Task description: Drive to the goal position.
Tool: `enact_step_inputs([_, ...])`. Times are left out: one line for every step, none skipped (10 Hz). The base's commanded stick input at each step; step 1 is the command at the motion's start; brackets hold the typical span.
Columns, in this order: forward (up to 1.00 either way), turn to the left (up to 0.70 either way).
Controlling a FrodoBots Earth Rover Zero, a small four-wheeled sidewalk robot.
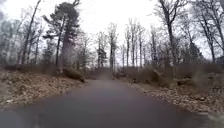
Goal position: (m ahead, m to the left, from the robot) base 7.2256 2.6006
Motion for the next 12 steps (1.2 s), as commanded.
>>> enact_step_inputs([1.00, 0.00])
enact_step_inputs([1.00, 0.00])
enact_step_inputs([1.00, 0.00])
enact_step_inputs([1.00, 0.00])
enact_step_inputs([1.00, 0.00])
enact_step_inputs([1.00, 0.21])
enact_step_inputs([1.00, 0.40])
enact_step_inputs([1.00, 0.40])
enact_step_inputs([1.00, 0.19])
enact_step_inputs([1.00, 0.00])
enact_step_inputs([1.00, 0.00])
enact_step_inputs([1.00, 0.00])
